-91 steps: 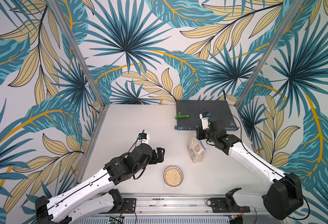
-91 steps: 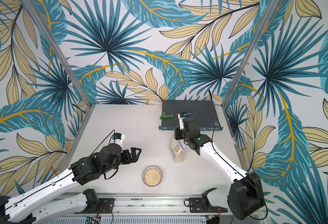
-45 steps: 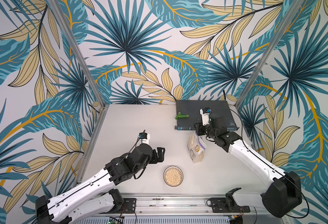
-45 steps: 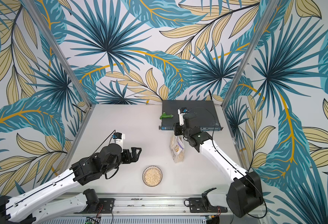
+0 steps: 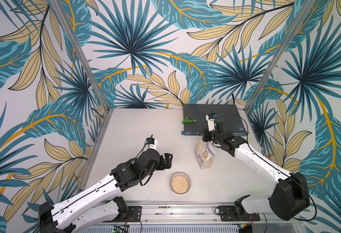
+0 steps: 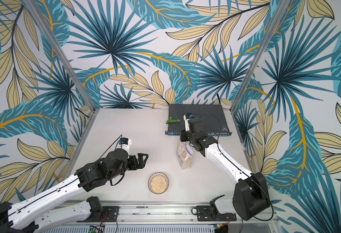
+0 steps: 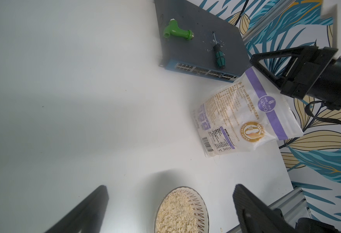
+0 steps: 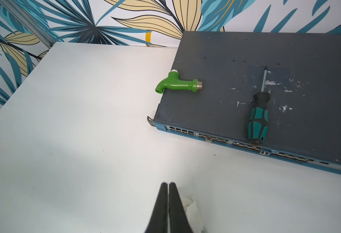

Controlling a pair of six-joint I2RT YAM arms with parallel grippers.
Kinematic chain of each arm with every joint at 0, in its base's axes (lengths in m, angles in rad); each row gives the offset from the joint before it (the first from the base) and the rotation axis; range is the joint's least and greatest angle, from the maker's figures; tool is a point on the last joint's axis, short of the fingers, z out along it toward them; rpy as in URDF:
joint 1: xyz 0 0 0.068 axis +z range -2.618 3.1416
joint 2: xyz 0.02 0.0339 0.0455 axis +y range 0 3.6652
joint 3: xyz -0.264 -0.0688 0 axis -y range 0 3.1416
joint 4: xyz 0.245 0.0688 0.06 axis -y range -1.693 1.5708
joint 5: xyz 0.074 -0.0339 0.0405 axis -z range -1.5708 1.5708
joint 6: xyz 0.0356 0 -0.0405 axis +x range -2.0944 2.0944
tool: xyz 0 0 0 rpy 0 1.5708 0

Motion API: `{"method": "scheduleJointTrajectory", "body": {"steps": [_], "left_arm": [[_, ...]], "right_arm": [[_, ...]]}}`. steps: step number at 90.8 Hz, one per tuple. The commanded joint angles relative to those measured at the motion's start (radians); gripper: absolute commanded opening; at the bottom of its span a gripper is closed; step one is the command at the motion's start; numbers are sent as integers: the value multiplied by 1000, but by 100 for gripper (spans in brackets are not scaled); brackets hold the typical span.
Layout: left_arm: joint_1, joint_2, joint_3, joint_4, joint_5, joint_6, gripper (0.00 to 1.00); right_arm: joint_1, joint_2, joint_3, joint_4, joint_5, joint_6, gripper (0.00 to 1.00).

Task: Pour the oats into the breakfast bowl
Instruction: Close the oats bag at the center of the board.

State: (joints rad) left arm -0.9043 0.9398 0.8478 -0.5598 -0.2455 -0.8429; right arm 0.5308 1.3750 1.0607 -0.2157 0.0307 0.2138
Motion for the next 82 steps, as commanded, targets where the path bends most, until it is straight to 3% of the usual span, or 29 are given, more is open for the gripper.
{"method": "scheduleJointTrajectory", "body": {"steps": [1,3,6,15,40,65,82], "left_arm": [[2,40,68,-4,18,12,100],[2,53,85,-12,18,7,100],[2,78,112,-33,15,-2,100],[2,169,221,-104,25,-12,100],[-10,368,413,-132,74,-22,99],[-10,510,568,-113,81,-99,99],[-10,548,612,-131,56,-123,99]], "right_arm": [[0,-41,35,-20,14,2,31],[1,-46,42,-34,11,4,46],[1,-58,44,-49,6,8,55],[1,-138,-12,-48,-17,13,69],[1,-313,-144,-196,-119,31,69],[16,-378,-140,-369,-182,3,63],[25,-339,-83,-485,-101,-27,62]]}}
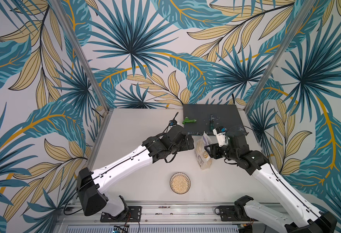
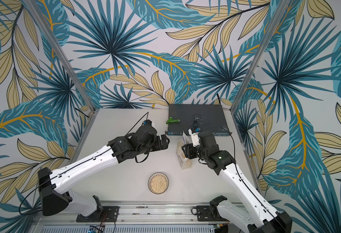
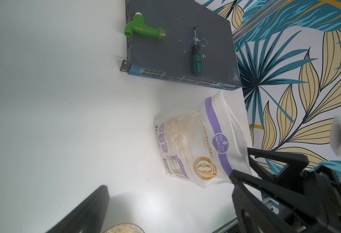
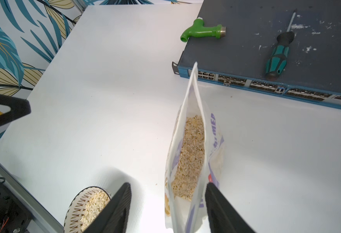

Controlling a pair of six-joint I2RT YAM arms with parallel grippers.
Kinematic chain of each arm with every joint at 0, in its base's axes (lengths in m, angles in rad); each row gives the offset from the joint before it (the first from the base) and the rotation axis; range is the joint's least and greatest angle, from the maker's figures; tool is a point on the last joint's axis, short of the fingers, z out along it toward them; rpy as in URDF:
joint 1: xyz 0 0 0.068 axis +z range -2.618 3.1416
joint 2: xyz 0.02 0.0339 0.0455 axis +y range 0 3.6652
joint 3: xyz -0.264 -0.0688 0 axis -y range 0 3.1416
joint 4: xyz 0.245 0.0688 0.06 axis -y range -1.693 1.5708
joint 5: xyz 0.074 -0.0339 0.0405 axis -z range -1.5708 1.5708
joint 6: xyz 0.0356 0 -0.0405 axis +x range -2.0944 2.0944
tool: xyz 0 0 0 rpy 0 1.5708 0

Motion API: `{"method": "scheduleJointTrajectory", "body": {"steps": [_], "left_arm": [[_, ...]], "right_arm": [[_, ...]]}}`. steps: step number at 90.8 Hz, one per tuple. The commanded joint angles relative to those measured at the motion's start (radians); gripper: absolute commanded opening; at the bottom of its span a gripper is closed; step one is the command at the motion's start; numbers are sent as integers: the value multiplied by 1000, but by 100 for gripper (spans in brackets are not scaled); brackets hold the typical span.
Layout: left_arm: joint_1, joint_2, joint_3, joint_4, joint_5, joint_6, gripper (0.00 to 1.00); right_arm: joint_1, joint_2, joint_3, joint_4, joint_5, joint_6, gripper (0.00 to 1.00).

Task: Pour the oats into the breakfast bowl
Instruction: Close the oats bag at the center of the board.

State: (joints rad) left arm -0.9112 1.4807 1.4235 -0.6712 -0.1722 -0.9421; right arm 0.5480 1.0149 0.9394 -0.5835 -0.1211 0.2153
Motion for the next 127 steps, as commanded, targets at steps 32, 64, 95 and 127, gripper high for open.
{"method": "scheduleJointTrajectory", "body": {"steps": [32,64,95,127], "left_arm": [[-3,-26,-4,-27,-41,-30,99],[-4,-56,-68,-13,-55,-40,98],[-3,-102,-122,-2,-55,-38,98],[-4,-180,-203,1,-76,-44,98]], "right_arm": [[8,148,163,-173,110,-62,41],[44,234,291,-289,251,-67,0],[44,307,338,-285,226,-92,41],[35,386,383,-219,232,-114,0]]}}
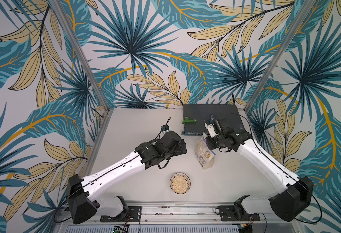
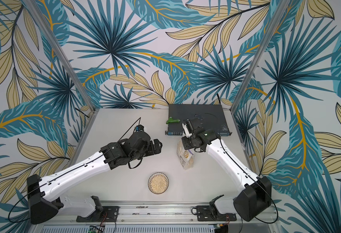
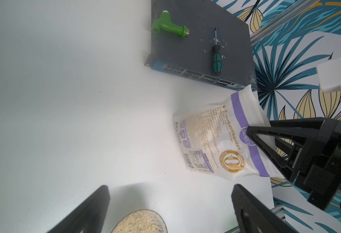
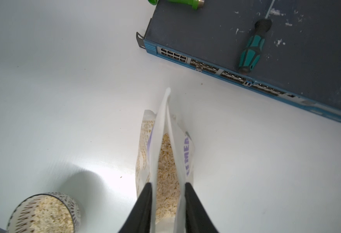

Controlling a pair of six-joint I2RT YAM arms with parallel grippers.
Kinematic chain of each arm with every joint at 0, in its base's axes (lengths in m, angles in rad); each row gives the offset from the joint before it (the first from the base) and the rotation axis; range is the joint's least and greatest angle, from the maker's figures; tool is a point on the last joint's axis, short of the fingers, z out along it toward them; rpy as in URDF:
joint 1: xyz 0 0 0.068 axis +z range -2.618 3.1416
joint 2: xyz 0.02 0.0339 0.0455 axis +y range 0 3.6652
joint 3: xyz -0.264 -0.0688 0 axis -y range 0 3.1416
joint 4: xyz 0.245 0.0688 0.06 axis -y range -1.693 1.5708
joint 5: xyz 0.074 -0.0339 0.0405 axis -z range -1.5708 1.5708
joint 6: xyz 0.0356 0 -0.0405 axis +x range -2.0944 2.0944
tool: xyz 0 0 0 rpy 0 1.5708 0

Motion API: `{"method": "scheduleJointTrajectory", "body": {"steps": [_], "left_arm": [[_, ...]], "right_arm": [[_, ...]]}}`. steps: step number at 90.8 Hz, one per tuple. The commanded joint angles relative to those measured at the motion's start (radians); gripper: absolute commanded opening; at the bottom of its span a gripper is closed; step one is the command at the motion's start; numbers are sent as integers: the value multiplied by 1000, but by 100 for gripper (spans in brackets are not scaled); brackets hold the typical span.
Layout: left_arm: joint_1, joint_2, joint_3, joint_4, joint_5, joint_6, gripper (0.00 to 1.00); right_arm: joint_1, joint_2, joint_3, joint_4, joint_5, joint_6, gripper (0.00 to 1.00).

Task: Pour the oats into the breakfast bowl
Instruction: Close the oats bag at the center of the board.

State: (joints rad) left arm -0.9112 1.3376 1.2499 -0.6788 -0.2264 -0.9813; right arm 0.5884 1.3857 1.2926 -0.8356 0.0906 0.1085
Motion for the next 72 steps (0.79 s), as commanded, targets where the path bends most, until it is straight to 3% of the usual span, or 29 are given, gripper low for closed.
{"method": "scheduleJointTrajectory", "body": {"steps": [1,32,38,45,72], "left_arm": [[-3,-39,-31,9,-22,-5,98],[-3,-105,-106,42,-34,-2,97],[-3,-111,-111,37,-36,-1,97],[-3,-119,-116,31,-39,-1,97],[-3,-151,-140,32,-45,-11,97]], "right_arm": [[-5,16,30,35,26,-6,0],[-21,4,37,67,22,-12,0],[-27,23,41,68,15,-13,24],[-33,40,46,78,12,-16,32],[-47,103,78,105,-12,-33,32]]}}
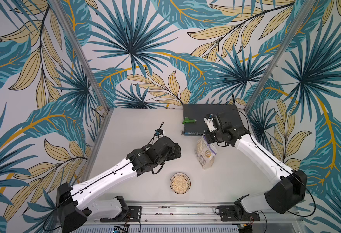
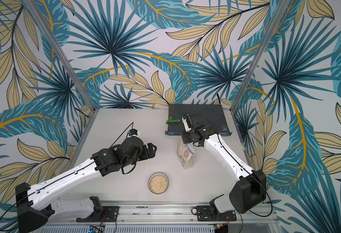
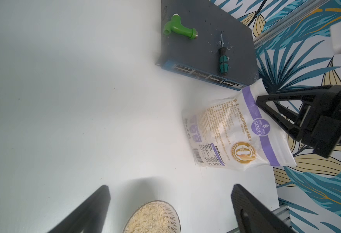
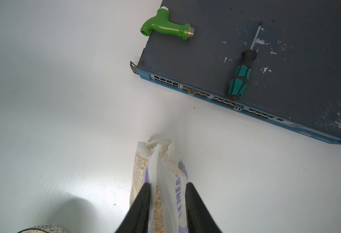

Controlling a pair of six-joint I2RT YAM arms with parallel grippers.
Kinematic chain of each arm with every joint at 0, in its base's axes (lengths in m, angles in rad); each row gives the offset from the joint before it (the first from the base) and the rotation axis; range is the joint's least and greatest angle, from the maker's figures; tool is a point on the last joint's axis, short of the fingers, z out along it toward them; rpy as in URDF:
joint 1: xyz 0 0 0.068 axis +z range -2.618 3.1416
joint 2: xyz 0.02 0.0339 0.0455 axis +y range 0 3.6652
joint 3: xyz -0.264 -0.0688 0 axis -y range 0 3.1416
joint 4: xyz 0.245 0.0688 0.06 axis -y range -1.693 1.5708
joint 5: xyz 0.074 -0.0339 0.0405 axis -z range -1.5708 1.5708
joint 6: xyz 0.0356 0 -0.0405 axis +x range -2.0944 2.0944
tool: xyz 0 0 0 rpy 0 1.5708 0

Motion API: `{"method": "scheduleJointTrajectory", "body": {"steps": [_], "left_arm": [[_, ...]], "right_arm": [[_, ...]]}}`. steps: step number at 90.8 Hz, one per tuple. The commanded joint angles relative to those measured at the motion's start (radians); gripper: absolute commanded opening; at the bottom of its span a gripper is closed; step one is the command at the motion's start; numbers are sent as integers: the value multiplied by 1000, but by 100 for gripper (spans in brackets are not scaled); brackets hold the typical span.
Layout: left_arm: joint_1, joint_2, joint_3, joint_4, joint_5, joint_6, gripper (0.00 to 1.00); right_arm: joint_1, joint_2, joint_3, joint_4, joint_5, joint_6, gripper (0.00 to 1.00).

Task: Pour the oats into the breakfast bowl
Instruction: Close the oats bag at the center of the board.

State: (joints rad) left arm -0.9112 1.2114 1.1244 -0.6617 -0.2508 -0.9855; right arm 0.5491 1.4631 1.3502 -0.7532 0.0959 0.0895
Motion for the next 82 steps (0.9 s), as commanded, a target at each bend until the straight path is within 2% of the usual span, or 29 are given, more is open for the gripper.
{"method": "scheduleJointTrajectory", "body": {"steps": [1,7,9,13,33,42,44,50,54,82], "left_arm": [[-4,-26,-16,15,-20,-7,97],[-3,-30,-19,16,-22,-8,97],[-3,-30,-21,16,-22,-8,97],[-3,-31,-21,16,-22,-8,97],[-3,-36,-32,17,-24,-5,97],[-3,-42,-41,25,-25,-8,97],[-3,-43,-42,27,-24,-8,97],[-3,-44,-43,29,-22,-9,97],[-3,-44,-43,27,-20,-9,97],[-3,-69,-55,19,-28,-10,97]], "right_arm": [[-8,28,21,23,-18,-15,32],[-9,41,27,24,-23,-17,26],[-9,44,29,25,-24,-16,20],[-8,49,32,29,-22,-15,0],[-8,6,13,81,8,-5,0],[-10,32,41,58,12,5,0],[-10,41,46,50,14,7,5],[-11,56,50,49,14,13,33],[-10,58,50,54,12,15,39],[-10,89,62,79,30,16,41]]}}
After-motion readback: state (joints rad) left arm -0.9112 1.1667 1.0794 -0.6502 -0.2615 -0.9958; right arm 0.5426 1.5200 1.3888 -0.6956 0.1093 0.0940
